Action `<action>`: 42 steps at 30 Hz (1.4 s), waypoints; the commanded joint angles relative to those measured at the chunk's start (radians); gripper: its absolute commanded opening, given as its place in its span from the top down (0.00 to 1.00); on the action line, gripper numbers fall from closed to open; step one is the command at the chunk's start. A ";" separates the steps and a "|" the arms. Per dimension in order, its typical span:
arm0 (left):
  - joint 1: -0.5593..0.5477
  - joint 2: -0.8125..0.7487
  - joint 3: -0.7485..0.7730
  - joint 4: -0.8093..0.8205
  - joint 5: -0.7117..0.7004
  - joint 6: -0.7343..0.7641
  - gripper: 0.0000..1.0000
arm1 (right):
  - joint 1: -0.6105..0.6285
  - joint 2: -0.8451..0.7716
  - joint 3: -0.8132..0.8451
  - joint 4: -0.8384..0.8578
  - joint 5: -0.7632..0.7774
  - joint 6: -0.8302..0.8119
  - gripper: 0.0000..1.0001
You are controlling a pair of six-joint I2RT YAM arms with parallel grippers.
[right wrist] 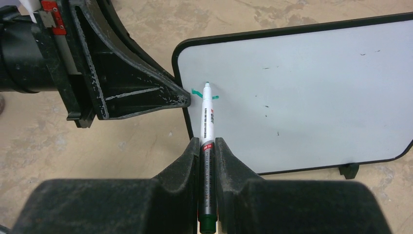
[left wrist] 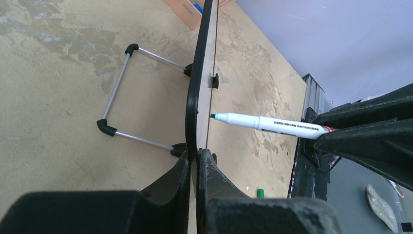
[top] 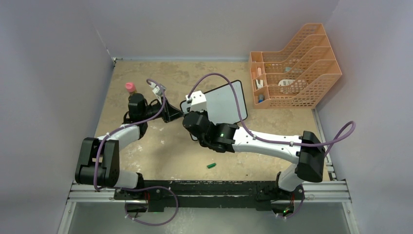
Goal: Write a sentence on the whiteboard
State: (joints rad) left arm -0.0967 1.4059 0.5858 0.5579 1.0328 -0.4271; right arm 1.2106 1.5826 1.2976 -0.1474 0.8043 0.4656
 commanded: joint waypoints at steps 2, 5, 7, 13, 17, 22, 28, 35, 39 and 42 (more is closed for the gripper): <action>-0.006 -0.021 0.032 0.021 -0.007 0.034 1.00 | 0.001 -0.006 0.037 0.052 0.000 -0.020 1.00; -0.006 -0.021 0.032 0.020 -0.008 0.034 1.00 | 0.000 -0.001 0.037 0.054 -0.002 -0.021 1.00; -0.006 -0.023 0.032 0.020 -0.007 0.034 1.00 | 0.001 0.003 0.041 0.053 0.000 -0.021 1.00; -0.006 -0.022 0.032 0.019 -0.008 0.035 1.00 | 0.001 0.014 0.050 0.052 -0.003 -0.024 1.00; -0.006 -0.024 0.034 0.017 -0.007 0.036 1.00 | 0.001 0.025 0.054 0.049 -0.009 -0.024 1.00; -0.006 -0.024 0.034 0.017 -0.007 0.036 1.00 | 0.000 0.033 0.055 0.035 -0.017 -0.021 1.00; -0.006 -0.025 0.034 0.017 -0.005 0.036 1.00 | 0.001 0.039 0.052 0.019 -0.014 -0.011 1.00; -0.006 -0.026 0.034 0.016 -0.006 0.036 1.00 | 0.001 0.034 0.042 -0.005 -0.010 0.007 1.00; -0.006 -0.025 0.034 0.015 -0.005 0.036 1.00 | 0.000 0.033 0.034 -0.012 -0.005 0.013 1.00; -0.006 -0.027 0.032 0.014 -0.007 0.037 1.00 | 0.000 0.030 0.026 -0.016 -0.009 0.018 1.00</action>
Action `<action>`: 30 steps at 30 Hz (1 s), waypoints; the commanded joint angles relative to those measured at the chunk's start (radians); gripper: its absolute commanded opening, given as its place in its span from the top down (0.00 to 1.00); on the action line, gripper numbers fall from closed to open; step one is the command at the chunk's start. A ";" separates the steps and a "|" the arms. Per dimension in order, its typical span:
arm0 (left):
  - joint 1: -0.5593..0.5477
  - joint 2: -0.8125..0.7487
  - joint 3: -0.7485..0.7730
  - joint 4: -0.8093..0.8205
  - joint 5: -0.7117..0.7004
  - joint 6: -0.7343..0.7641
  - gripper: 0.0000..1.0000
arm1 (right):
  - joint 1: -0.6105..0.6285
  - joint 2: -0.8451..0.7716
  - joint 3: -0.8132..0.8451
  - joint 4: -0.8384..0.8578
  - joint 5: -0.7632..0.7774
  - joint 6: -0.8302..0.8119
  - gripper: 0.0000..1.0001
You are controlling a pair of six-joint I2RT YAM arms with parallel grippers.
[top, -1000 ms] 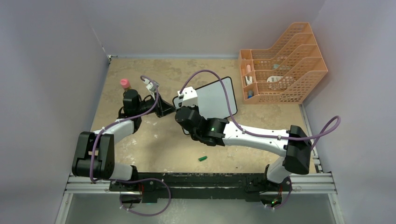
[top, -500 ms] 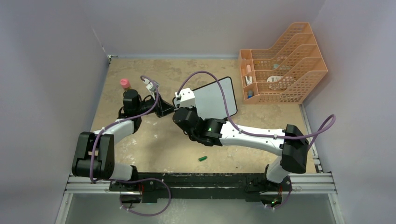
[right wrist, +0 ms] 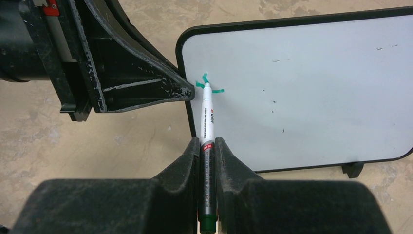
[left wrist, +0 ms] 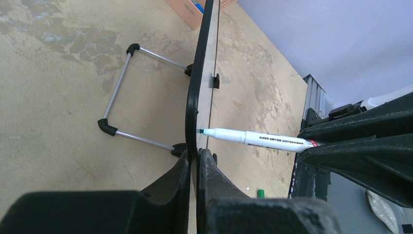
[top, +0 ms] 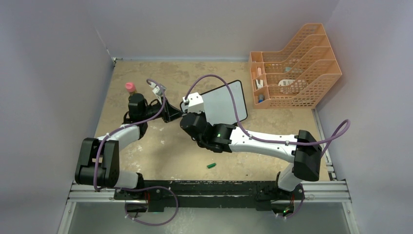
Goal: Write a sentence on the whiteboard
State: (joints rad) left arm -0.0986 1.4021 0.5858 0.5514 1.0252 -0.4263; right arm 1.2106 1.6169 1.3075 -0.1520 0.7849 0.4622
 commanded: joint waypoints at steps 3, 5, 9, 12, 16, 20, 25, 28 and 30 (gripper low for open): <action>-0.004 -0.025 0.032 0.020 0.001 0.037 1.00 | 0.000 -0.005 0.013 -0.017 0.005 0.029 1.00; -0.004 -0.025 0.032 0.019 0.002 0.037 1.00 | 0.001 -0.006 0.009 -0.021 -0.002 0.032 1.00; -0.004 -0.024 0.032 0.019 0.002 0.037 1.00 | 0.000 -0.005 0.003 -0.027 -0.014 0.038 1.00; -0.004 -0.023 0.032 0.020 0.001 0.037 1.00 | 0.001 -0.005 -0.001 -0.031 -0.021 0.043 1.00; -0.004 -0.024 0.033 0.018 0.001 0.038 1.00 | 0.001 -0.004 -0.006 -0.045 -0.023 0.049 1.00; -0.004 -0.024 0.033 0.018 0.000 0.038 1.00 | 0.001 -0.006 -0.015 -0.053 -0.022 0.055 1.00; -0.004 -0.025 0.034 0.017 -0.001 0.041 1.00 | 0.000 -0.008 -0.028 -0.059 -0.026 0.061 1.00; -0.005 -0.025 0.034 0.016 -0.001 0.041 1.00 | 0.001 -0.008 -0.030 -0.066 -0.024 0.065 1.00; -0.004 -0.025 0.034 0.015 -0.002 0.041 1.00 | 0.000 -0.008 -0.030 -0.070 -0.023 0.065 1.00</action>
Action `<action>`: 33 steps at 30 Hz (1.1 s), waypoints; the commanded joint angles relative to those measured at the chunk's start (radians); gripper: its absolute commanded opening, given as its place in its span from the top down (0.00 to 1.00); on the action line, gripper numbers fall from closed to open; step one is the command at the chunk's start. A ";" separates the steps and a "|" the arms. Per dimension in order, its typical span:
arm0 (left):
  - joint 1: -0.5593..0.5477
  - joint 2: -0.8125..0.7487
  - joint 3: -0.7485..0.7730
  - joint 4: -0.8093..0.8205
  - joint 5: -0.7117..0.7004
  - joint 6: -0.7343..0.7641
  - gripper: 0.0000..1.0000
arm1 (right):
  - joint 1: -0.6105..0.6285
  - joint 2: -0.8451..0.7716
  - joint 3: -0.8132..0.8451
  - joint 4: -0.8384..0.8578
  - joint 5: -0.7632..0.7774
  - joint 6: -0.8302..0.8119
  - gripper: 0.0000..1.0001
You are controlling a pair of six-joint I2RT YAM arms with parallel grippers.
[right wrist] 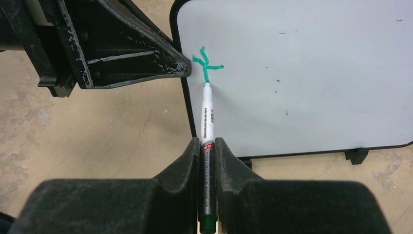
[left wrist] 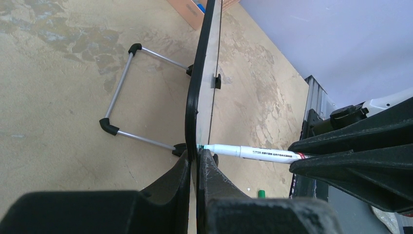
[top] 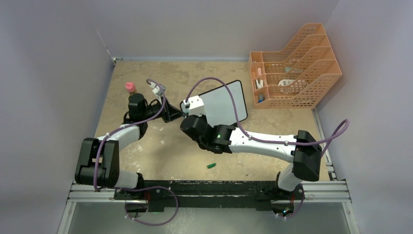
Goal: Write a sentence on the whiteboard
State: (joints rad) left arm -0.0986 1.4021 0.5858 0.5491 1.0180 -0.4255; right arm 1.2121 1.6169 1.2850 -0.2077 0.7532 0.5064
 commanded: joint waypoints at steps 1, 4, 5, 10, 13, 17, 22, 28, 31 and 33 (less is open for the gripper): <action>-0.004 -0.025 0.034 0.016 0.006 0.041 1.00 | -0.001 -0.008 -0.009 -0.014 0.009 0.023 1.00; -0.004 -0.025 0.034 0.016 0.005 0.042 1.00 | -0.002 -0.006 -0.009 -0.016 0.010 0.023 1.00; -0.004 -0.025 0.034 0.015 0.005 0.042 1.00 | -0.001 -0.006 -0.009 -0.018 0.012 0.023 1.00; -0.004 -0.025 0.034 0.016 0.006 0.042 1.00 | 0.000 -0.007 -0.004 -0.032 0.016 0.026 1.00; -0.004 -0.025 0.034 0.014 0.006 0.043 1.00 | -0.002 -0.011 -0.004 -0.030 0.029 0.027 1.00; -0.004 -0.025 0.035 0.015 0.005 0.044 1.00 | -0.002 -0.017 -0.004 -0.026 0.044 0.029 1.00; -0.004 -0.025 0.034 0.014 0.006 0.044 1.00 | -0.001 -0.021 -0.003 -0.027 0.063 0.035 1.00; -0.004 -0.025 0.034 0.014 0.005 0.044 1.00 | -0.002 -0.022 0.002 -0.037 0.079 0.043 1.00; -0.004 -0.025 0.034 0.014 0.005 0.044 1.00 | -0.001 -0.026 0.000 -0.030 0.084 0.044 1.00; -0.004 -0.025 0.034 0.014 0.007 0.044 1.00 | 0.000 -0.029 -0.001 -0.024 0.089 0.043 1.00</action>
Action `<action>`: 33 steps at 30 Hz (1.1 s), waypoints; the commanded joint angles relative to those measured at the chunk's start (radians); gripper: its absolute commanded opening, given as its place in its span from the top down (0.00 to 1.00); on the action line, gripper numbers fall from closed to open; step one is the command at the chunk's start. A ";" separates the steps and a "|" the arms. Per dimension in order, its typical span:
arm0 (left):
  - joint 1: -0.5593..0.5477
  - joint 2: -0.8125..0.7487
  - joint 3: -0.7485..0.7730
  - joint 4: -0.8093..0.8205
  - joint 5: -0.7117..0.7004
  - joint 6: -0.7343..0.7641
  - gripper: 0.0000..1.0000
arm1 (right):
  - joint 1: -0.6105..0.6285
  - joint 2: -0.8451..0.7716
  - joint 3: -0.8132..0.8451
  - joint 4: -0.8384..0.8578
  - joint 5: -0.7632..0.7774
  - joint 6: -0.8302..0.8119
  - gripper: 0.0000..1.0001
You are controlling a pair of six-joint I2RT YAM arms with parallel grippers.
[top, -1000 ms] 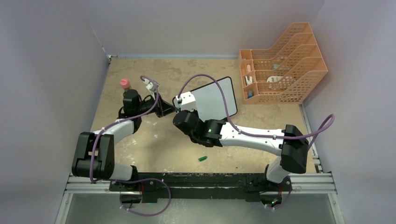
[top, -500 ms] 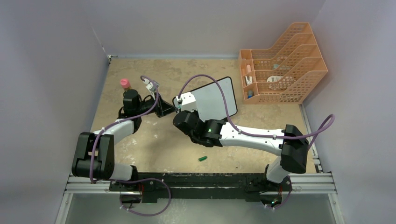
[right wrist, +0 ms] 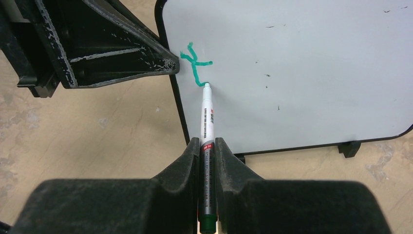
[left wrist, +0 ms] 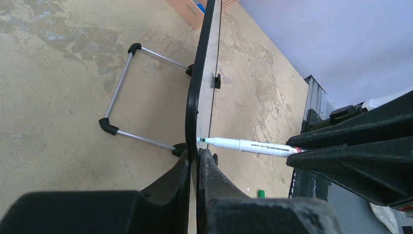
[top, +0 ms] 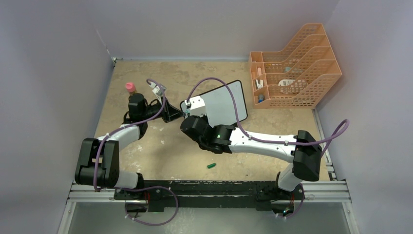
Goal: Write a sentence on the whiteboard
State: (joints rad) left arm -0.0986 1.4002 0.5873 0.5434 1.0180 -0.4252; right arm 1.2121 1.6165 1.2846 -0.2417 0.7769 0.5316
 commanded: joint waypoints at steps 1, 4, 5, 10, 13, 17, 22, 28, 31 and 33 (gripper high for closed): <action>-0.004 -0.024 0.033 0.020 0.007 0.043 1.00 | -0.001 -0.031 -0.002 0.011 0.068 0.018 1.00; -0.004 -0.023 0.034 0.020 0.006 0.043 1.00 | -0.001 -0.040 -0.006 0.022 0.071 0.016 1.00; -0.005 -0.023 0.034 0.020 0.005 0.043 1.00 | -0.001 -0.044 -0.008 0.024 0.073 0.019 1.00; -0.004 -0.023 0.034 0.018 0.005 0.043 1.00 | -0.001 -0.076 -0.027 0.070 0.052 -0.010 1.00; -0.004 -0.024 0.034 0.017 0.005 0.043 1.00 | -0.001 -0.096 -0.044 0.088 0.038 -0.019 1.00; -0.004 -0.023 0.034 0.017 0.002 0.043 1.00 | -0.001 -0.097 -0.051 0.070 0.035 -0.001 1.00; -0.004 -0.023 0.034 0.015 0.002 0.043 1.00 | -0.001 -0.101 -0.056 0.092 0.037 0.000 1.00; -0.004 -0.023 0.036 0.014 0.002 0.046 1.00 | -0.001 -0.088 -0.048 0.102 0.054 -0.004 1.00; -0.004 -0.023 0.036 0.014 0.002 0.046 1.00 | -0.002 -0.085 -0.048 0.109 0.059 -0.011 1.00; -0.004 -0.022 0.036 0.013 0.002 0.046 1.00 | -0.002 -0.084 -0.048 0.107 0.063 -0.010 1.00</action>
State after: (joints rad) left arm -0.0986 1.4002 0.5873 0.5430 1.0187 -0.4248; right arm 1.2118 1.5509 1.2324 -0.1722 0.7948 0.5224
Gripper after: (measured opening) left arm 0.020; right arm 0.146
